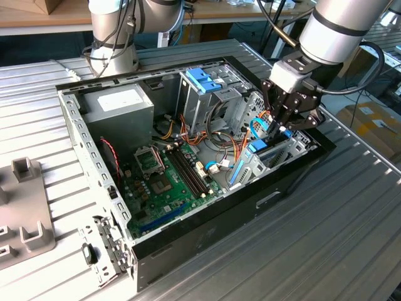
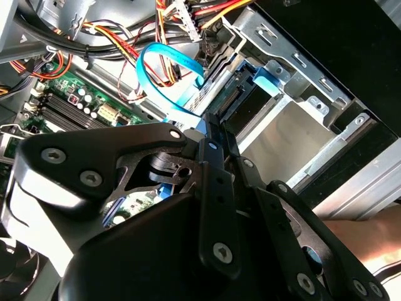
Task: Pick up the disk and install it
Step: 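Insert the first disk wire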
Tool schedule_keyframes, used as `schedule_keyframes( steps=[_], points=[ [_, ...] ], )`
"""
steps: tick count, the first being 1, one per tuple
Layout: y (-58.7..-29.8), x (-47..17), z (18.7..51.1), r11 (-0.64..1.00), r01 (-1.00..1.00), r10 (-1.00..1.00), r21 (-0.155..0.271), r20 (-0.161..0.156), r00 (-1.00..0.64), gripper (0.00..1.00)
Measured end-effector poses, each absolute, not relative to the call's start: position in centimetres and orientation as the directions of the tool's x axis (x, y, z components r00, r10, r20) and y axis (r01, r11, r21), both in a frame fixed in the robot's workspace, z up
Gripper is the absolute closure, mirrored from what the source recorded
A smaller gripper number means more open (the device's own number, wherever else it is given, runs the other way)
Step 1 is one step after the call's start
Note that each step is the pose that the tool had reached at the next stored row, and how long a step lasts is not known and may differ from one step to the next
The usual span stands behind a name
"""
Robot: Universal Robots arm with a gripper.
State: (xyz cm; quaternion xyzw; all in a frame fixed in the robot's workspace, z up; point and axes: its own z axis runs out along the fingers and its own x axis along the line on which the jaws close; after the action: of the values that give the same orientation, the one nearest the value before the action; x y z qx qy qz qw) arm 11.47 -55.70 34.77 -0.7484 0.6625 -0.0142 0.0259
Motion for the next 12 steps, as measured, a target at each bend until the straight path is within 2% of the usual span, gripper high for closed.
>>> schedule_keyframes(
  steps=[12],
  points=[
    [-55.7,11.47,34.65,-0.121,-0.991,-0.992,-0.058,-0.013,0.122,0.84]
  ],
)
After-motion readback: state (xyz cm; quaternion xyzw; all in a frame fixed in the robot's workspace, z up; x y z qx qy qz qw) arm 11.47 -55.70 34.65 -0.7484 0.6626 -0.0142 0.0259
